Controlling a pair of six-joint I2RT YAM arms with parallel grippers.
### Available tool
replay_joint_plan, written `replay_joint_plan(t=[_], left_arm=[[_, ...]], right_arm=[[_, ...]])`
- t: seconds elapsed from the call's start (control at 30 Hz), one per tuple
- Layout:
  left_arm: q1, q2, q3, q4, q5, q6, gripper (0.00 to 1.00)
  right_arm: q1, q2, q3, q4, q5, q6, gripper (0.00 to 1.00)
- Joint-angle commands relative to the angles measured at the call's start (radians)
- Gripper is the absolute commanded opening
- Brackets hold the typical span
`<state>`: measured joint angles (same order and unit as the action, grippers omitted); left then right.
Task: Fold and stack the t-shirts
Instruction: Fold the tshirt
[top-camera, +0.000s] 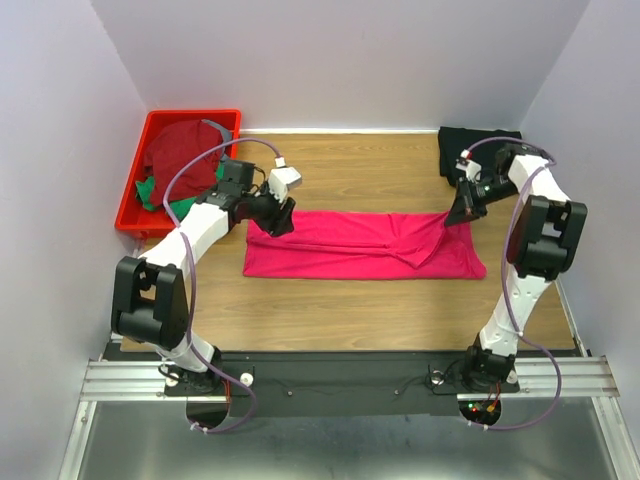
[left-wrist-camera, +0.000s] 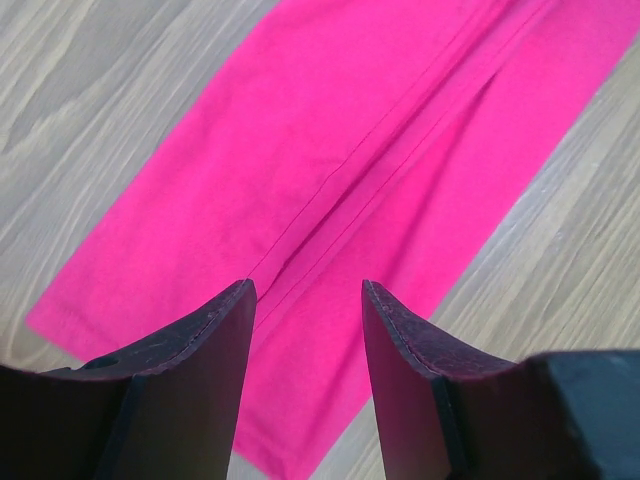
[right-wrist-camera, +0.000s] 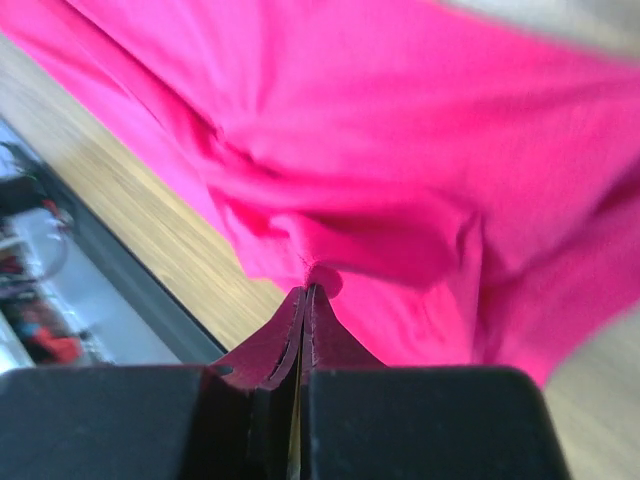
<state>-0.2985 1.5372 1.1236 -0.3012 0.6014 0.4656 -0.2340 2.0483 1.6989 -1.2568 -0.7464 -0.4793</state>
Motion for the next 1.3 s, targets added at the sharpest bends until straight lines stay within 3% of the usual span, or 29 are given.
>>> replay_joint_plan(t=[0.0, 0.27, 0.47, 0.8, 1.07, 1.27], left_arm=[[0.033, -0.012, 0.047, -0.032, 0.017, -0.002, 0.57], [0.104, 0.024, 0.054, -0.061, -0.034, -0.007, 0.57], [0.114, 0.055, 0.068, -0.107, -0.077, 0.025, 0.48], [0.121, 0.119, 0.12, -0.142, -0.098, 0.064, 0.46], [0.122, 0.294, 0.191, -0.161, -0.147, 0.065, 0.21], [0.125, 0.325, 0.245, -0.2, -0.086, 0.084, 0.11]], right_arm=[[0.005, 0.104, 0.086, 0.0, -0.134, 0.077, 0.01], [0.005, 0.226, 0.182, 0.108, -0.28, 0.205, 0.0], [0.005, 0.269, 0.238, 0.157, -0.355, 0.251, 0.01], [-0.04, 0.263, 0.156, 0.188, -0.358, 0.269, 0.01], [-0.062, 0.248, 0.134, 0.237, -0.35, 0.324, 0.01], [-0.064, 0.246, 0.127, 0.258, -0.3, 0.347, 0.01]])
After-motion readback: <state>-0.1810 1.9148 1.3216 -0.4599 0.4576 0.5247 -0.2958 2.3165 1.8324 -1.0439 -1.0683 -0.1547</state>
